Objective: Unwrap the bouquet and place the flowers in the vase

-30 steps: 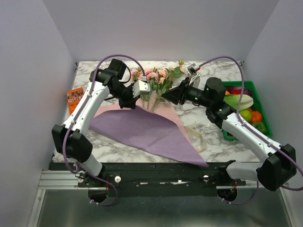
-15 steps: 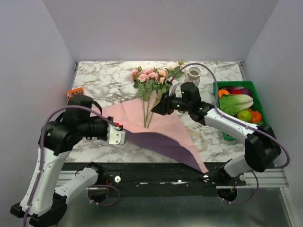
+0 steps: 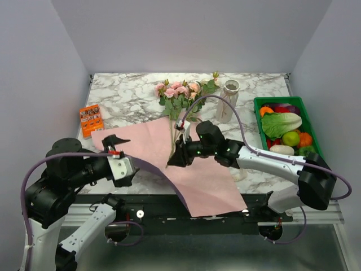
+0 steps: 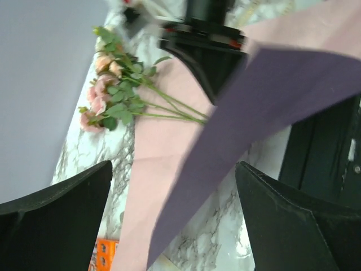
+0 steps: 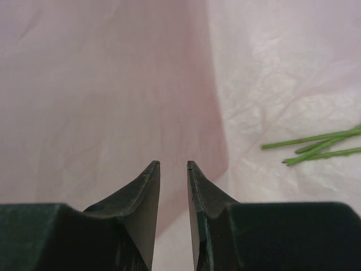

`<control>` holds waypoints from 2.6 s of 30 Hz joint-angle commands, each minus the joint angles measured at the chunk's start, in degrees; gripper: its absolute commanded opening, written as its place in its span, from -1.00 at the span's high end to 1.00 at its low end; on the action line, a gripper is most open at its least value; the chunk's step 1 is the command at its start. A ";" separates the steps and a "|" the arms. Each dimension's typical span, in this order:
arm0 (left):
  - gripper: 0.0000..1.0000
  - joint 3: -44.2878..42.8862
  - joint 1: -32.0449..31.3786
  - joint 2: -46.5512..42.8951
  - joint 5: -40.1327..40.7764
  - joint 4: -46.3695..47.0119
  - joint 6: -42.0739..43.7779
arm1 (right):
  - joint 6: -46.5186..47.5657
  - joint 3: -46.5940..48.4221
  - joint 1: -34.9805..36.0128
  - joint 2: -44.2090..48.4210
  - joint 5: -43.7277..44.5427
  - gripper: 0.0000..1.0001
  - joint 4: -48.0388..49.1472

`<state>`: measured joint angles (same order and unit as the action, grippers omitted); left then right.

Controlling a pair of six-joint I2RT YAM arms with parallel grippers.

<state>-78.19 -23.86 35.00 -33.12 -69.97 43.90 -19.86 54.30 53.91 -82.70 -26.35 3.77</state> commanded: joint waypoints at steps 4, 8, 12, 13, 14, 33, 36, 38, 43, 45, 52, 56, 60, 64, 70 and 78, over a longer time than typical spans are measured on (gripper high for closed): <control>-0.97 0.94 -0.14 1.56 20.44 25.20 -28.67 | 2.27 0.27 9.96 3.33 5.69 0.35 -3.24; -0.98 0.07 -0.14 4.54 32.04 30.51 -34.66 | 3.86 0.80 13.15 2.98 10.43 0.35 -6.31; -0.97 -3.62 -0.14 12.43 32.68 26.92 -37.22 | 2.02 0.62 12.98 4.38 25.66 -0.17 -7.89; -0.98 -4.42 -0.14 13.85 32.68 24.30 -38.09 | 1.32 1.32 11.93 4.39 30.43 -0.19 -9.03; -0.98 -5.47 -0.14 15.34 32.68 22.97 -37.92 | 0.09 4.20 10.70 3.17 34.13 -0.19 -13.05; -0.90 4.53 0.13 30.73 34.87 9.33 -31.94 | -16.44 35.78 -10.05 -32.25 45.25 -0.04 -26.18; -0.90 6.73 0.74 32.58 36.11 10.65 -32.82 | -18.36 37.72 -11.46 -35.25 44.63 0.04 -26.71; -0.93 7.44 1.18 35.91 36.29 10.91 -33.09 | -19.25 38.24 -12.25 -36.22 45.07 0.05 -26.97; -0.97 7.79 5.04 41.63 33.22 13.81 -33.62 | -19.26 40.09 -13.13 -38.85 45.51 0.05 -27.24; -0.97 7.70 5.66 42.69 31.54 14.34 -33.70 | -19.34 40.88 -13.30 -39.64 45.51 0.05 -27.50; -0.97 6.91 6.10 42.25 31.80 13.90 -33.27 | -19.26 42.37 -13.92 -42.10 46.21 0.22 -27.76; -0.97 6.91 6.10 41.55 31.11 14.08 -32.91 | -18.55 43.25 -14.01 -43.07 47.18 0.49 -27.85; -0.97 6.91 6.10 41.37 30.57 14.25 -32.91 | -18.03 42.99 -14.09 -42.81 48.67 0.63 -27.76; -0.96 6.74 6.10 41.99 31.63 14.16 -32.74 | -17.94 41.41 -14.01 -40.62 49.46 0.90 -27.68; -0.96 6.48 6.10 41.20 31.28 15.31 -32.21 | -17.85 33.26 -14.01 -30.28 48.50 0.99 -23.30; -0.96 5.16 6.10 42.25 30.93 15.40 -32.47 | -13.29 22.87 -13.48 -15.32 45.34 0.99 -15.21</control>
<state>-71.02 -17.85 77.69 -0.95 -55.40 11.16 -36.53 80.86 39.99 -105.03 20.49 -18.44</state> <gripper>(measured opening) 0.982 0.013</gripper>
